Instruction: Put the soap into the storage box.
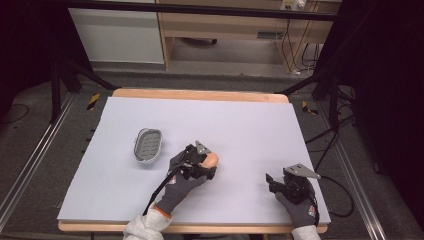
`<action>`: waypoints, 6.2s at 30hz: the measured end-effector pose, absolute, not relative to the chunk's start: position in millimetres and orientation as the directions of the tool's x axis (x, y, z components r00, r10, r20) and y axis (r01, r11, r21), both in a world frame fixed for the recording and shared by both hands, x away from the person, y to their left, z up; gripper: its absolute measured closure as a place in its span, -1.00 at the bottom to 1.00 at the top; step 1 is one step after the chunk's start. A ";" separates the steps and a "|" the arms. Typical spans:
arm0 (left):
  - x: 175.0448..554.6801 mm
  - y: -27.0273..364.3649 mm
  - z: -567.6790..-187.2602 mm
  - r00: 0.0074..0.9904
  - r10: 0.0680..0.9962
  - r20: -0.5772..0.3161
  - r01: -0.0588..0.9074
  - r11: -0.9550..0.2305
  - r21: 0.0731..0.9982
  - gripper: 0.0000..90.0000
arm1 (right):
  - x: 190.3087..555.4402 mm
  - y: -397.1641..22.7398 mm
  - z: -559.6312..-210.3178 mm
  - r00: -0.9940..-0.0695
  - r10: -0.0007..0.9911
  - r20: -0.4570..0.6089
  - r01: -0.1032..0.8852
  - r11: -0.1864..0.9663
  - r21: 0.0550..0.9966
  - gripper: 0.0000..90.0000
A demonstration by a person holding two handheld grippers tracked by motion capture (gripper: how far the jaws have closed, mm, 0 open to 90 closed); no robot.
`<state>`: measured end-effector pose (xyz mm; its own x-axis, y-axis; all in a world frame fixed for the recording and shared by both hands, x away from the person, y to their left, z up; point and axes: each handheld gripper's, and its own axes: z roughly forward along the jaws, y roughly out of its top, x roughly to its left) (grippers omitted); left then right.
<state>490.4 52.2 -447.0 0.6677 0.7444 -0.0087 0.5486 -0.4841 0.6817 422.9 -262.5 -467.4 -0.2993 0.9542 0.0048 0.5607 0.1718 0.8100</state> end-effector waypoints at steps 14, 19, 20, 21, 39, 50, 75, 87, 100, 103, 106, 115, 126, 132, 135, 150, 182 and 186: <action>482.7 72.9 -429.4 0.662 0.749 -0.011 0.533 -0.460 0.710 -0.31 | 423.1 -262.6 -467.8 -0.297 0.955 -0.004 0.559 0.177 0.810 -0.32; 480.5 78.1 -425.3 0.661 0.750 -0.014 0.529 -0.453 0.718 -0.31 | 423.0 -262.6 -467.5 -0.297 0.955 -0.003 0.557 0.176 0.812 -0.32; 480.3 79.1 -424.5 0.661 0.750 -0.012 0.528 -0.455 0.717 -0.31 | 423.0 -262.5 -467.6 -0.297 0.955 -0.004 0.557 0.176 0.812 -0.32; 480.2 79.9 -423.8 0.662 0.750 -0.010 0.527 -0.455 0.718 -0.31 | 423.0 -262.6 -467.7 -0.298 0.955 -0.005 0.557 0.178 0.811 -0.32; 475.0 104.3 -405.2 0.636 0.771 -0.024 0.516 -0.403 0.756 -0.30 | 423.0 -262.6 -467.8 -0.295 0.955 -0.006 0.557 0.177 0.812 -0.32; 474.6 120.3 -396.7 0.618 0.786 -0.022 0.511 -0.380 0.771 -0.30 | 423.2 -262.6 -468.0 -0.294 0.956 -0.007 0.558 0.178 0.810 -0.32; 480.5 162.1 -378.0 0.553 0.833 -0.028 0.512 -0.314 0.800 -0.30 | 423.4 -262.1 -468.2 -0.296 0.955 -0.014 0.557 0.185 0.810 -0.32; 486.9 180.2 -374.9 0.512 0.859 -0.010 0.517 -0.299 0.802 -0.30 | 423.7 -262.2 -468.2 -0.298 0.954 -0.014 0.557 0.185 0.810 -0.32; 498.2 199.3 -378.8 0.459 0.888 -0.017 0.537 -0.262 0.801 -0.30 | 424.1 -260.7 -468.7 -0.301 0.954 -0.010 0.560 0.185 0.808 -0.32; 501.8 202.2 -382.3 0.451 0.892 -0.012 0.543 -0.263 0.798 -0.30 | 424.1 -260.8 -468.5 -0.301 0.954 -0.007 0.560 0.183 0.808 -0.32; 505.3 204.1 -385.6 0.443 0.897 -0.015 0.551 -0.259 0.793 -0.30 | 424.0 -261.0 -468.5 -0.300 0.954 -0.007 0.560 0.182 0.808 -0.32; 514.2 210.5 -391.9 0.415 0.910 -0.008 0.571 -0.254 0.780 -0.30 | 424.4 -260.8 -469.0 -0.304 0.953 -0.009 0.560 0.187 0.807 -0.32; 522.8 213.8 -402.2 0.393 0.920 0.002 0.598 -0.257 0.759 -0.30 | 424.9 -260.3 -469.8 -0.305 0.952 -0.009 0.561 0.187 0.806 -0.32; 526.6 214.7 -407.4 0.383 0.924 -0.001 0.609 -0.252 0.752 -0.30 | 424.8 -260.0 -469.7 -0.306 0.952 -0.004 0.564 0.185 0.805 -0.32; 527.6 215.4 -409.4 0.380 0.925 -0.001 0.614 -0.251 0.749 -0.30 | 424.9 -259.9 -469.8 -0.307 0.952 -0.004 0.564 0.186 0.804 -0.32; 530.5 217.9 -420.9 0.375 0.927 -0.004 0.632 -0.252 0.733 -0.30 | 424.7 -259.1 -469.8 -0.307 0.952 -0.004 0.567 0.186 0.802 -0.32; 527.1 215.0 -429.4 0.372 0.928 0.001 0.629 -0.253 0.735 -0.37 | 424.5 -258.5 -469.6 -0.314 0.950 -0.003 0.566 0.189 0.803 -0.33; 524.7 215.7 -428.6 0.377 0.926 -0.010 0.621 -0.245 0.745 -0.37 | 424.6 -258.6 -469.7 -0.312 0.950 -0.005 0.565 0.190 0.803 -0.33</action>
<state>524.7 215.7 -428.6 0.3774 0.9260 -0.0101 0.6207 -0.2449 0.7448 424.6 -258.6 -469.7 -0.3117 0.9502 -0.0052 0.5652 0.1898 0.8028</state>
